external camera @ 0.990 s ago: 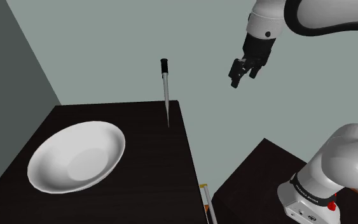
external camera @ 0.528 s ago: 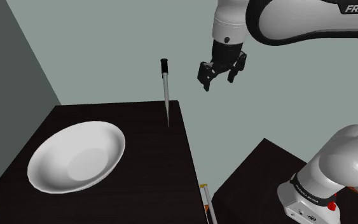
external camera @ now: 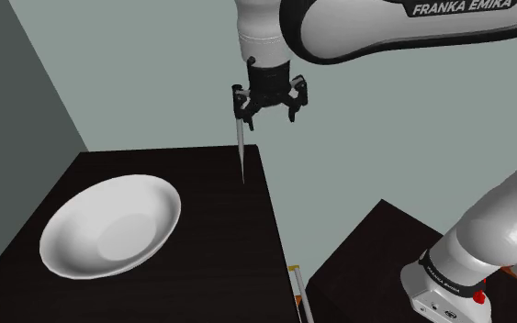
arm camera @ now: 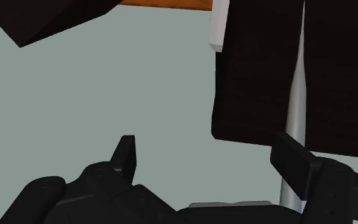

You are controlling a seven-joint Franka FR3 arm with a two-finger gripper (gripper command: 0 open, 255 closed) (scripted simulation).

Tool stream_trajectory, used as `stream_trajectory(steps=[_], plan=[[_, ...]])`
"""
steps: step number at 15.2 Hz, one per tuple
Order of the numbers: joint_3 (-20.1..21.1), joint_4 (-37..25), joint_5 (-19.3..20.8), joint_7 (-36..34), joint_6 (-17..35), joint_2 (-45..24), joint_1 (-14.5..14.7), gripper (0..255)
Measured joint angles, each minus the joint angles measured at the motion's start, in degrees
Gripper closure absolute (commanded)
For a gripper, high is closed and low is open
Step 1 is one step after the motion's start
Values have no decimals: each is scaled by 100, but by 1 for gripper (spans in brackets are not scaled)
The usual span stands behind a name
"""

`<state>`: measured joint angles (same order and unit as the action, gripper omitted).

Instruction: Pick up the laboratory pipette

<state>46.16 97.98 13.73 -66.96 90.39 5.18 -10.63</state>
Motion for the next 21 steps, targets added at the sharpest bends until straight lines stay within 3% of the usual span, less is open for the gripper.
stream_trajectory(steps=[2, 5, 7, 13, 14, 21], plan=[[317, -744, 661, -763, -380, -865, 169, 0], [399, -1854, 1581, -1663, -1000, -2037, 812, 0], [368, -1905, 1694, -1844, -1009, -2177, 917, 0], [359, -1424, 1669, -2028, -590, -2154, 826, 0], [359, -1398, 1665, -2032, -567, -2147, 818, 255], [359, -1376, 1663, -2038, -546, -2144, 812, 255]])
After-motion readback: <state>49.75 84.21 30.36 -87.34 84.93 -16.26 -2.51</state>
